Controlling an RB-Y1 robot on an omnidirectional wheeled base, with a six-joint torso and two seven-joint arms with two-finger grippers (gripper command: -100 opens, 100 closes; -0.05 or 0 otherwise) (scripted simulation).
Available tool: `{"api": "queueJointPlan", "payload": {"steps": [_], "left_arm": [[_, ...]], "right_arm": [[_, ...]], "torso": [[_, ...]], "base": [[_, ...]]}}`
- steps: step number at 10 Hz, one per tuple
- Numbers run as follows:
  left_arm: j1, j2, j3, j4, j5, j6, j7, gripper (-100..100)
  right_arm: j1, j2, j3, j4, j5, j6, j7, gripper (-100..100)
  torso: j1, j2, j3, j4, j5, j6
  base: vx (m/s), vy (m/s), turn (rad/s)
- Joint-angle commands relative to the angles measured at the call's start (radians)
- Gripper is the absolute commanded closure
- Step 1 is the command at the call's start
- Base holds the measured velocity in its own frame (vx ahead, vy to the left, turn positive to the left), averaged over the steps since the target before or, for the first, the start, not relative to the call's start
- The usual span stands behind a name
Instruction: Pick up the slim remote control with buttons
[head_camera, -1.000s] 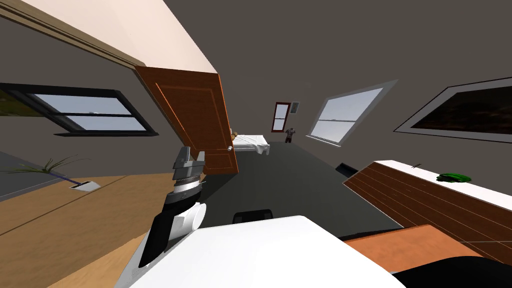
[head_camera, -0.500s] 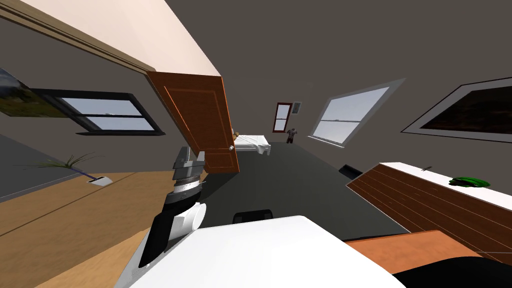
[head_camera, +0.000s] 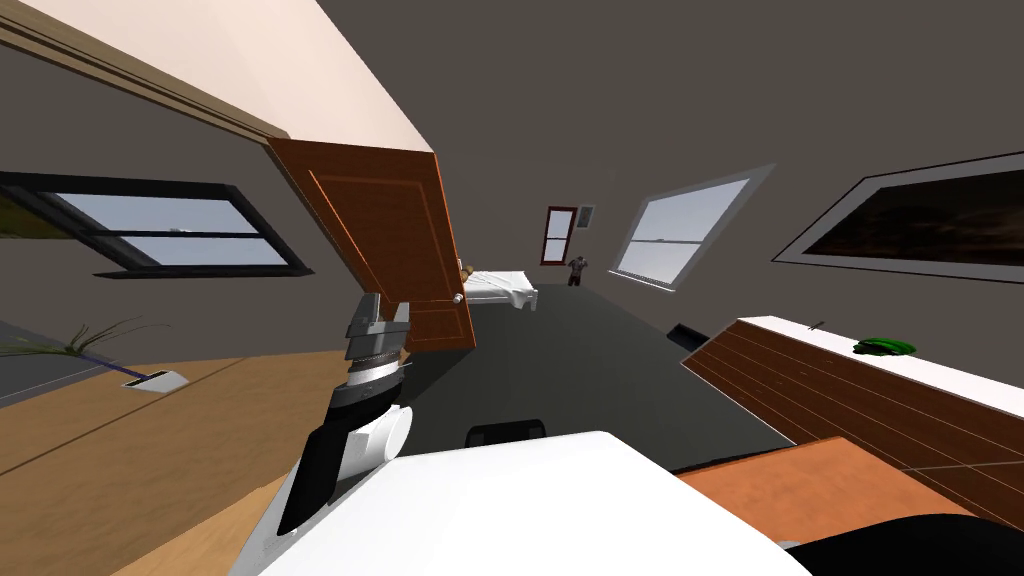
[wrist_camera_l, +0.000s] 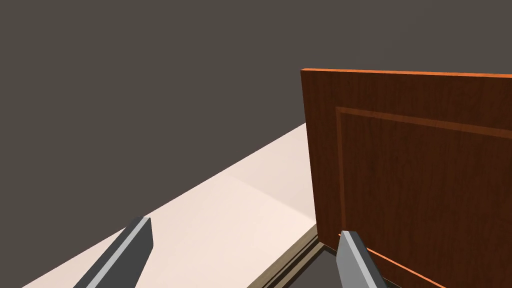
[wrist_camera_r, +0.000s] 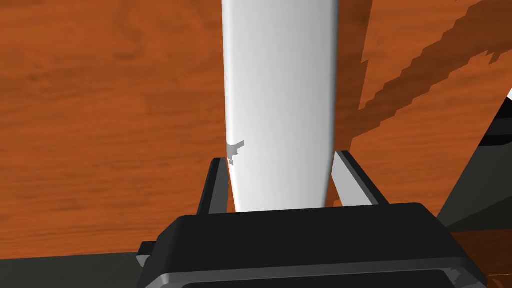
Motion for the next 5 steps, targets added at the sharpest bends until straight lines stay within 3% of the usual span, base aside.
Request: {"api": "queueJointPlan", "payload": {"steps": [1, 3, 4, 5], "left_arm": [[0.000, 0.000, 0.000, 0.000, 0.000, 0.000, 0.000, 0], [0.000, 0.000, 0.000, 0.000, 0.000, 0.000, 0.000, 0], [0.000, 0.000, 0.000, 0.000, 0.000, 0.000, 0.000, 0], [0.000, 0.000, 0.000, 0.000, 0.000, 0.000, 0.000, 0]], "right_arm": [[0.023, -0.027, 0.006, -0.048, 0.008, 0.000, -0.021, 100], [0.028, -0.050, 0.003, -0.062, 0.015, -0.017, -0.021, 100], [0.016, -0.032, -0.001, -0.036, 0.008, -0.015, -0.008, 100], [0.017, -0.034, -0.002, -0.035, 0.008, -0.017, -0.006, 0]], "torso": [[0.000, 0.000, 0.000, 0.000, 0.000, 0.000], [-0.002, 0.002, 0.001, 0.001, 0.000, -0.002], [-0.003, 0.002, 0.001, 0.001, 0.000, -0.001], [-0.003, 0.003, 0.002, 0.001, 0.000, -0.001]], "base": [[0.045, 0.050, -0.046], [0.019, 0.012, -0.037], [0.014, 0.009, -0.031], [0.000, 0.000, 0.000]]}}
